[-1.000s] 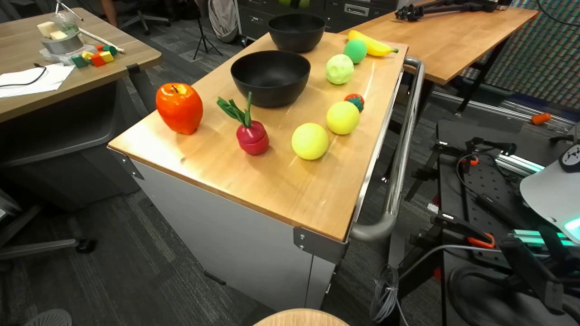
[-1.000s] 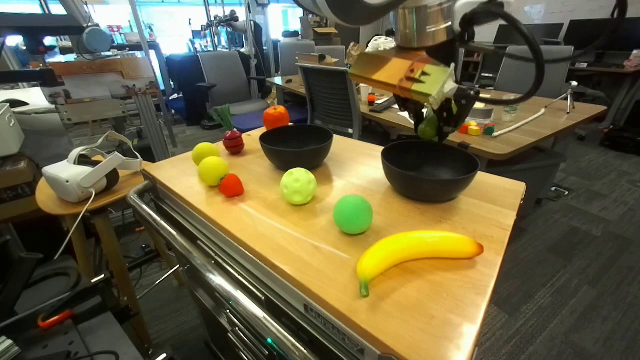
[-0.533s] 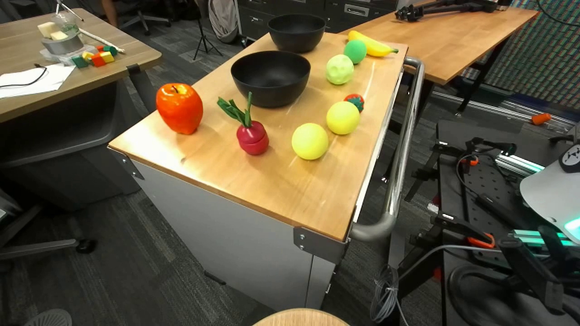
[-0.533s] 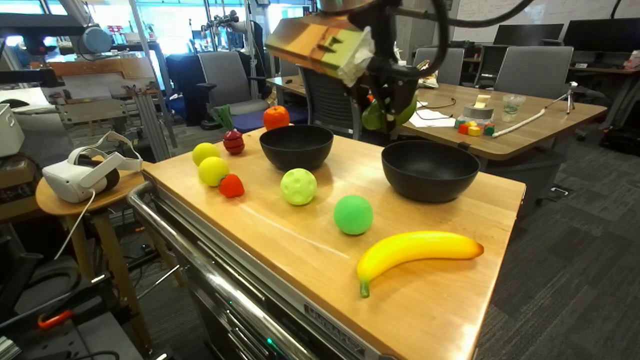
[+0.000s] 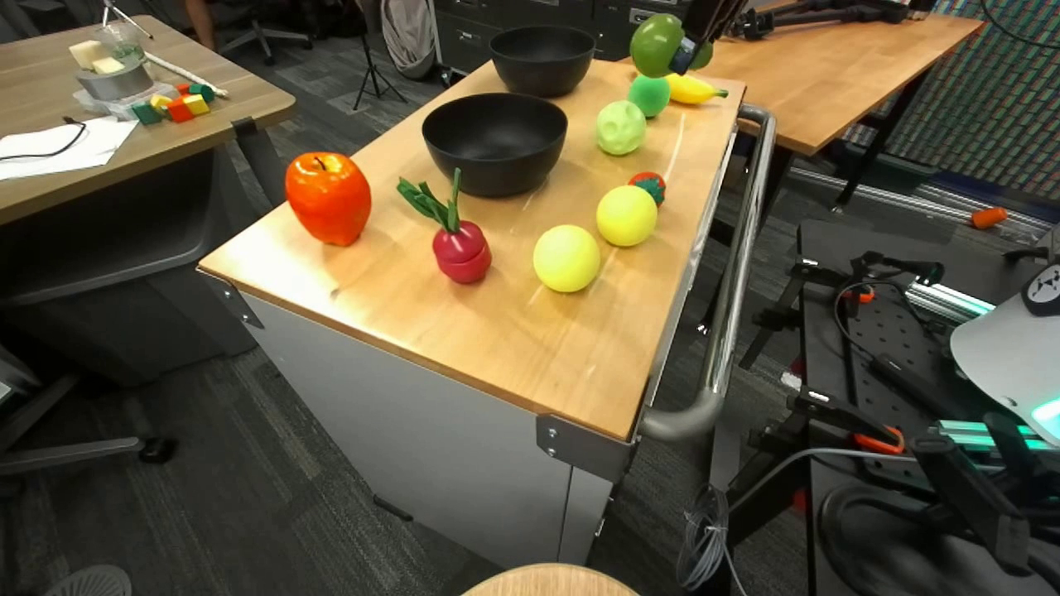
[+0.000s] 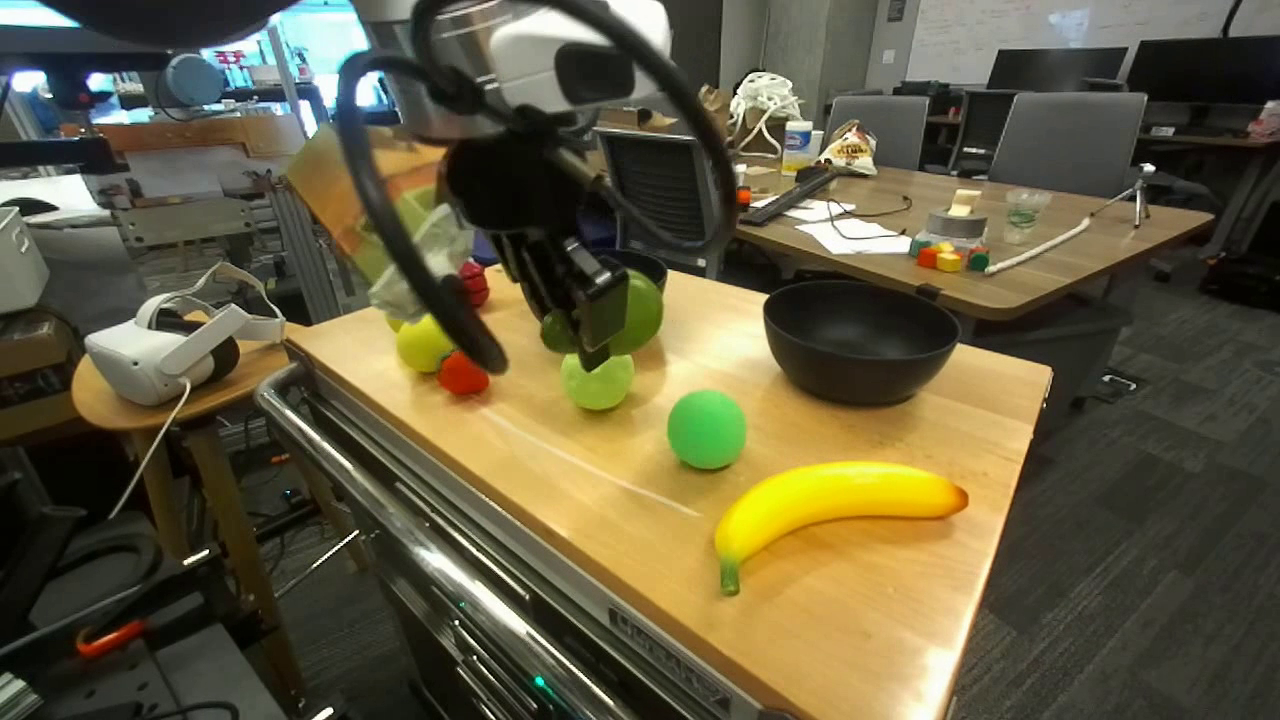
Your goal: Remove the fruits from the bowls
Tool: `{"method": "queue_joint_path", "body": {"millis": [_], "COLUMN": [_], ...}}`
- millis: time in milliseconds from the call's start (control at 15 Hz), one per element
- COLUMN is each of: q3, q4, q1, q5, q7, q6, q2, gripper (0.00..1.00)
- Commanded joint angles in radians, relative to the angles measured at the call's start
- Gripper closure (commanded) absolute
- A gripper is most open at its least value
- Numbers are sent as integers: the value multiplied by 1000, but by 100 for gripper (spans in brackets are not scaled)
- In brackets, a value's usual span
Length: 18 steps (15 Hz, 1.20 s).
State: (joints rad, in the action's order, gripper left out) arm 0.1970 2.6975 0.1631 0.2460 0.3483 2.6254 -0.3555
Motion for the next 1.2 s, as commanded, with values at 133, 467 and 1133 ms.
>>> {"method": "queue_joint_path", "body": {"millis": [133,467,1133], "q3": [62,102,161], "q4": [59,59,58], "q1": [-80,-116,-164], "q5": [12,52,179], "q7": [5,17,91], "q6": [18,14,36], "q2": [-38,-20,-20], "gripper": [79,79,34]}}
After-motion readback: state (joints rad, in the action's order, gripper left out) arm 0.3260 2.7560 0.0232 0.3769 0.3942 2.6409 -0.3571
